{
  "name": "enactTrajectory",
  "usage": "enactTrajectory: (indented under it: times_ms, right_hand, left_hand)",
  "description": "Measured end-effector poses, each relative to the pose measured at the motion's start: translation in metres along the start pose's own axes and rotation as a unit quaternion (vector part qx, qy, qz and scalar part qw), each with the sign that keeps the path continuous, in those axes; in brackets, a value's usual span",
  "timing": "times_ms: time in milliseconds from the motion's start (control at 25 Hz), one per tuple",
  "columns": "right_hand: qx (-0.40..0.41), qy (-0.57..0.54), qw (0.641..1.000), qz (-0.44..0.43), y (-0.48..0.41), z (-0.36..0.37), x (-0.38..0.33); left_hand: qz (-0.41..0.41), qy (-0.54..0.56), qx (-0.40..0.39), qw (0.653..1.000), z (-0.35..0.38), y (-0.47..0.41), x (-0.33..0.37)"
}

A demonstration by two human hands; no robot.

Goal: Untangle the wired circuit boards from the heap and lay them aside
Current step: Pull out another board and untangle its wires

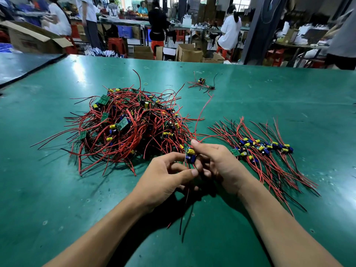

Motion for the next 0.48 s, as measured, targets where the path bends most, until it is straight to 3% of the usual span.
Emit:
enactTrajectory:
  times_ms: [240, 480]
  right_hand:
    - [0.036, 0.0, 0.998, -0.052, -0.003, -0.0061, -0.0002]
    - [-0.058, -0.023, 0.998, -0.014, 0.0036, -0.0028, 0.0005]
  left_hand:
    - [-0.007, 0.023, -0.019, 1.0, -0.0012, -0.0003, -0.0006]
    - [-0.006, 0.064, 0.0, 0.998, 0.0013, -0.0011, 0.0028]
Point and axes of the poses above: each hand's wrist, its own y-axis away from the middle knuckle, its own z-axis out of the palm, x = y × z, the point moved 1 cm from there along -y, towards the middle knuckle, and after that the axes turned 7 degrees about -z, right-handed, at the moved point
